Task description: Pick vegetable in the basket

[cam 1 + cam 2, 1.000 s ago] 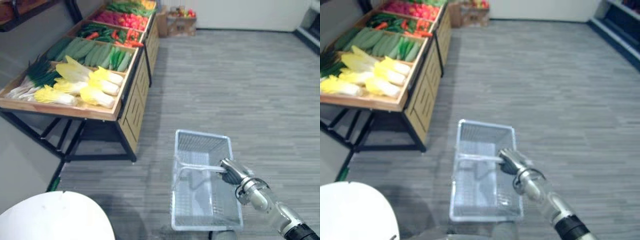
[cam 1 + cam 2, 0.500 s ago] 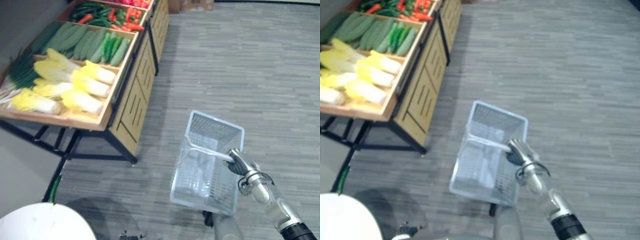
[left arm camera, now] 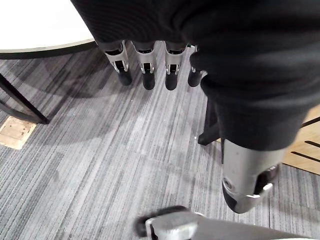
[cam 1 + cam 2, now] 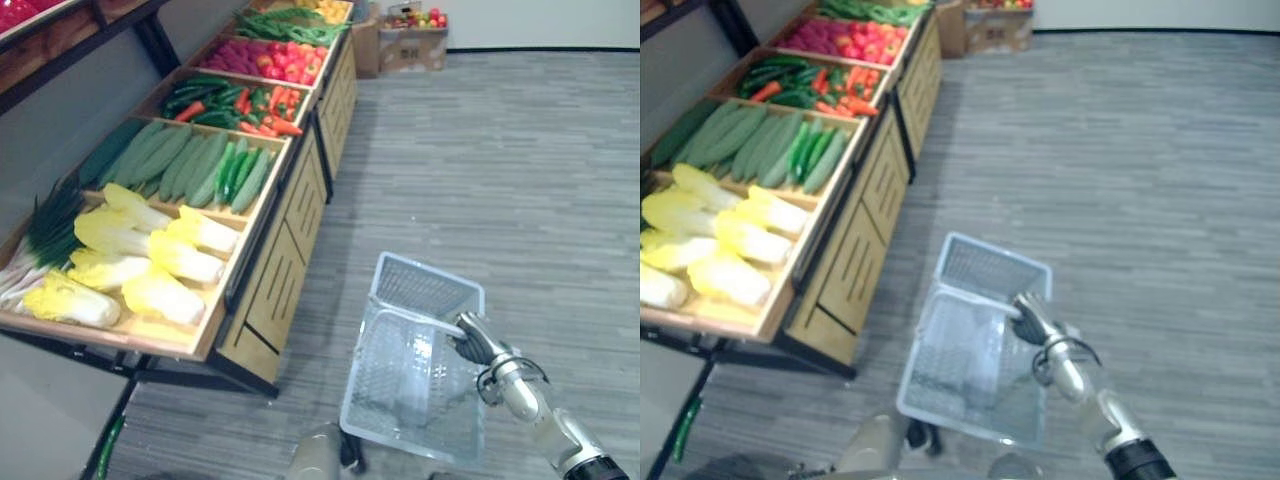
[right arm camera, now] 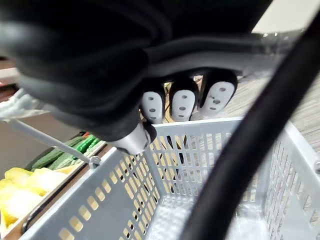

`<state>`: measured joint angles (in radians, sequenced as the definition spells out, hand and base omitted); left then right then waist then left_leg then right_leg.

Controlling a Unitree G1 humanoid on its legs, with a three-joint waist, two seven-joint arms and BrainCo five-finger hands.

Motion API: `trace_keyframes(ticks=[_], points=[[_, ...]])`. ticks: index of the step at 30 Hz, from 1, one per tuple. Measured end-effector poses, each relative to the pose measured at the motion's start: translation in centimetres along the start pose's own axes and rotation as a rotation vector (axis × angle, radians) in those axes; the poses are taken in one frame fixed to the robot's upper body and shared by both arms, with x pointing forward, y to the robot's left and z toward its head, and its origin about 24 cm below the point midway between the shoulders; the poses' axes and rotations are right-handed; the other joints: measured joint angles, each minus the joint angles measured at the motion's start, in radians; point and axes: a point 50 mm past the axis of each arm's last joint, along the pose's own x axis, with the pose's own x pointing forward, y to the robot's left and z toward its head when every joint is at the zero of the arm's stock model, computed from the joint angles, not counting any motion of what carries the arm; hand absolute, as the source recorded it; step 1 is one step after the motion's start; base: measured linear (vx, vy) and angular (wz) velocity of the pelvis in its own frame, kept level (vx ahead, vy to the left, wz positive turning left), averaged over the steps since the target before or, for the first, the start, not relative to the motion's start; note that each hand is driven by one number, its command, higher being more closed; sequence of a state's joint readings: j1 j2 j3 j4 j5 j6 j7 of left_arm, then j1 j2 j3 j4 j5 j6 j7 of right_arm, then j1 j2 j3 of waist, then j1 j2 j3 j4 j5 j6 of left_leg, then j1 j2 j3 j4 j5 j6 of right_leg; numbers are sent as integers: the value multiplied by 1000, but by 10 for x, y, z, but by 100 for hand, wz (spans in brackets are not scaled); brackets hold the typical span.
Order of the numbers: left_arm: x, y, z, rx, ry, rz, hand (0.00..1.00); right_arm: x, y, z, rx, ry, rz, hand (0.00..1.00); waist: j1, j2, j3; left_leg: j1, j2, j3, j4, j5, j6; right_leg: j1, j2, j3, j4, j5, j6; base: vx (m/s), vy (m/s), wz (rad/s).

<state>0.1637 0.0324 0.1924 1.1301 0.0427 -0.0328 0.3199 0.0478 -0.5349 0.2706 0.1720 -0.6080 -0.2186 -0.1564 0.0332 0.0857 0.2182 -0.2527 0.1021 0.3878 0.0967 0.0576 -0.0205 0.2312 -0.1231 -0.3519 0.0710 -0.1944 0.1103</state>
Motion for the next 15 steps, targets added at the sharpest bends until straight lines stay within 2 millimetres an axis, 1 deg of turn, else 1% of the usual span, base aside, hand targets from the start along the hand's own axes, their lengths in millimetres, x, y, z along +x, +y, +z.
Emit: trace_keyframes(ticks=[1,2,3,4,5,6,7,8,9,10,11,12,13,15], points=[[-2,-3,-6,1,19,-11,0,-4,5,-1,9,9,18,100,1,15,-14,-2,5,22,4,94,165,36,13,-1,6,-34,35,640,325,53],[3,10,0,19,-2,19,0,-5,11,3,17,-4,42,100,7,-48,-21,-5,-61,40,21,52,144,42,-45,11,7,-34,33,587,323,50],[4,12,4,21,-13,25,0,-4,10,3,13,-6,40,100,15,-64,-22,-4,-83,39,24,38,146,46,-62,15,7,-33,33,368,207,42],[4,13,7,21,-19,27,0,-3,8,3,6,-9,37,100,19,-73,-22,-1,-103,38,28,25,150,52,-76,24,6,-29,37,405,220,19],[5,12,8,20,-15,27,0,0,4,3,-6,-16,32,100,26,-78,-21,19,-135,40,37,-6,171,76,-102,32,5,0,43,310,170,18],[4,12,7,21,-14,29,0,2,3,4,-8,-23,31,100,30,-79,-21,48,-155,40,38,-33,174,87,-124,42,35,13,59,422,239,5],[4,12,7,21,-12,31,0,3,6,7,-1,-31,35,100,38,-79,-20,101,-174,45,21,-68,170,74,-160,73,152,19,70,268,182,-9],[4,13,3,27,-2,36,0,3,9,10,5,-44,43,100,41,-83,-21,145,-184,49,0,-85,166,33,-187,98,285,34,93,273,190,-19],[3,13,0,48,-2,37,0,5,14,16,22,-63,48,100,45,-78,-33,194,-193,51,-32,-98,165,-57,-216,134,509,95,89,199,144,-15],[3,14,0,67,-9,35,0,6,16,20,33,-72,50,100,45,-82,-36,215,-197,48,-51,-100,169,-112,-224,150,627,146,82,204,114,-9],[4,15,2,93,-23,33,0,8,20,25,47,-89,53,100,37,-89,-36,247,-202,41,-76,-102,171,-193,-226,160,799,188,57,216,99,14],[4,17,4,117,-32,32,0,8,24,30,60,-101,59,100,27,-94,-37,282,-208,8,-96,-98,167,-268,-224,129,969,166,12,297,103,55],[5,17,6,130,-38,31,0,9,24,32,61,-110,52,100,7,-95,-37,308,-214,-42,-98,-102,171,-307,-222,67,1050,120,-49,263,79,76],[6,16,14,121,-52,34,0,9,20,30,53,-107,35,100,-8,-95,-37,334,-222,-101,-95,-107,173,-343,-223,9,1047,83,-100,270,46,104]])
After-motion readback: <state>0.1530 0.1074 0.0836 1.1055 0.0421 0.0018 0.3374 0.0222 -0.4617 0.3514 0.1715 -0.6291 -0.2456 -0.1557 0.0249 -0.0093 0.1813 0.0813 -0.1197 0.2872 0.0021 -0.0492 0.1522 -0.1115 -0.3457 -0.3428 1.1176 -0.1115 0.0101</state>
